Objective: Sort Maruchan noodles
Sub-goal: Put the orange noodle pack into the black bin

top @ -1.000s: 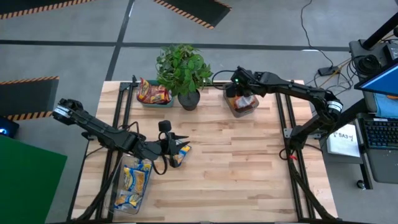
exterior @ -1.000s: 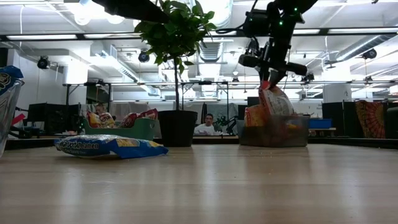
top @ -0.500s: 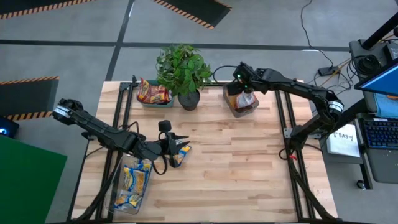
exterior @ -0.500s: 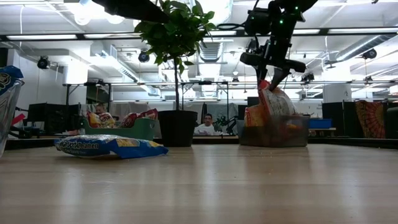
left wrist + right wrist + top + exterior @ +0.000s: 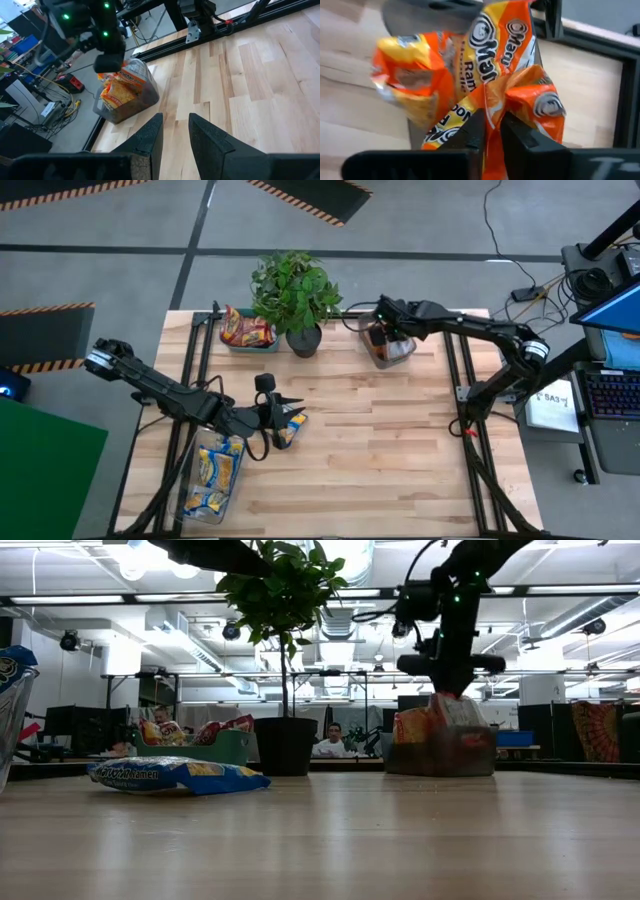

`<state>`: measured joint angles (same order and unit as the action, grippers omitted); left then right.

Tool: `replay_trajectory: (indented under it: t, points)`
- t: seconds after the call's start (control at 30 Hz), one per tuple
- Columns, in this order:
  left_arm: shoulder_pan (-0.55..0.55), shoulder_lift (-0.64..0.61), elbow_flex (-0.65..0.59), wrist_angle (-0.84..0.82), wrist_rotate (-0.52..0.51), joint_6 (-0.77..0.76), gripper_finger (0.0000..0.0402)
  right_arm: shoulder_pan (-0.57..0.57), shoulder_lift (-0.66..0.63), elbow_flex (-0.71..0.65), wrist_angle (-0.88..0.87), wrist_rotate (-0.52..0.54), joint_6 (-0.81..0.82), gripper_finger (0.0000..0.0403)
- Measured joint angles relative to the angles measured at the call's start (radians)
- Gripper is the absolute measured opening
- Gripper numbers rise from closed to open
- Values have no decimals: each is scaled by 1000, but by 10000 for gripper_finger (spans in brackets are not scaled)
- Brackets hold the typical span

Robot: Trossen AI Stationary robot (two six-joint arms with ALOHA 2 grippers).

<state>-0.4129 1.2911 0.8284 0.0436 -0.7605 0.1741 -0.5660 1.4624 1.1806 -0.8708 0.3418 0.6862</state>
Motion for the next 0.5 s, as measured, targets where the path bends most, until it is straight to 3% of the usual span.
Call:
replay_trajectory:
  t: [0.5]
  points:
    - [0,0,0,0,0,0,76,52,-13,-117,117,-1,44,13]
